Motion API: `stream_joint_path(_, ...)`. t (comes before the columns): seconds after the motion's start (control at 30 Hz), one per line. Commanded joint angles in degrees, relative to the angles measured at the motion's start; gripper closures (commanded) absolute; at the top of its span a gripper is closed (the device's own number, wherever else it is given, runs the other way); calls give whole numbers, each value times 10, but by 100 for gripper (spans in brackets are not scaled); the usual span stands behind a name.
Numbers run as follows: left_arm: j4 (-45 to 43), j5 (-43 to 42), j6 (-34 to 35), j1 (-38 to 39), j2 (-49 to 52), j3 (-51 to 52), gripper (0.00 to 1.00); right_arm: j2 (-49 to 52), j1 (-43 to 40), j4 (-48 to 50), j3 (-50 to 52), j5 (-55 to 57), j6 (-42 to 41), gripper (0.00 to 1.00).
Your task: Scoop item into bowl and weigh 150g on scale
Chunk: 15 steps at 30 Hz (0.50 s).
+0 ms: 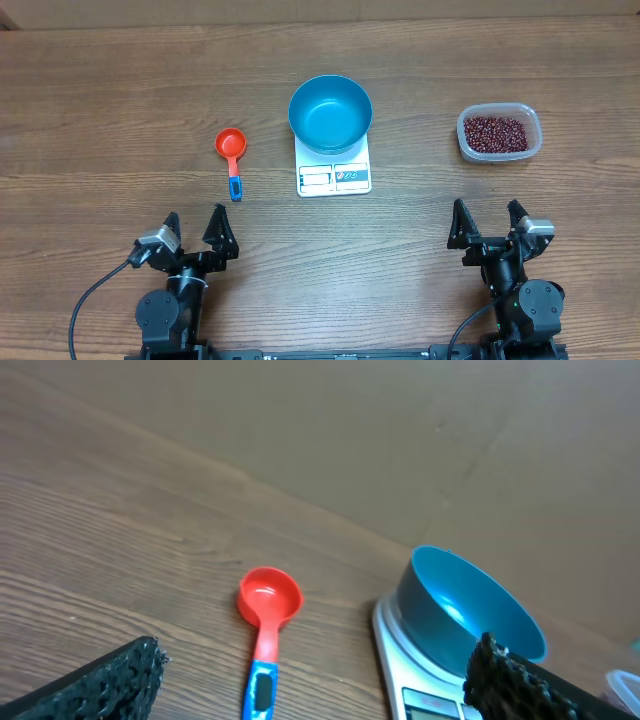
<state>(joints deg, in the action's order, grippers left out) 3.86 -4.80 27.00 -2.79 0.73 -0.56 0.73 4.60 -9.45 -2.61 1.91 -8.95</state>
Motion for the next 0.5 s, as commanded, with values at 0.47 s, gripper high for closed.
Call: stream_joint_path(0.47,80,-89,0,-5,-3,-51,0,-6,3,4,1,6,3,0)
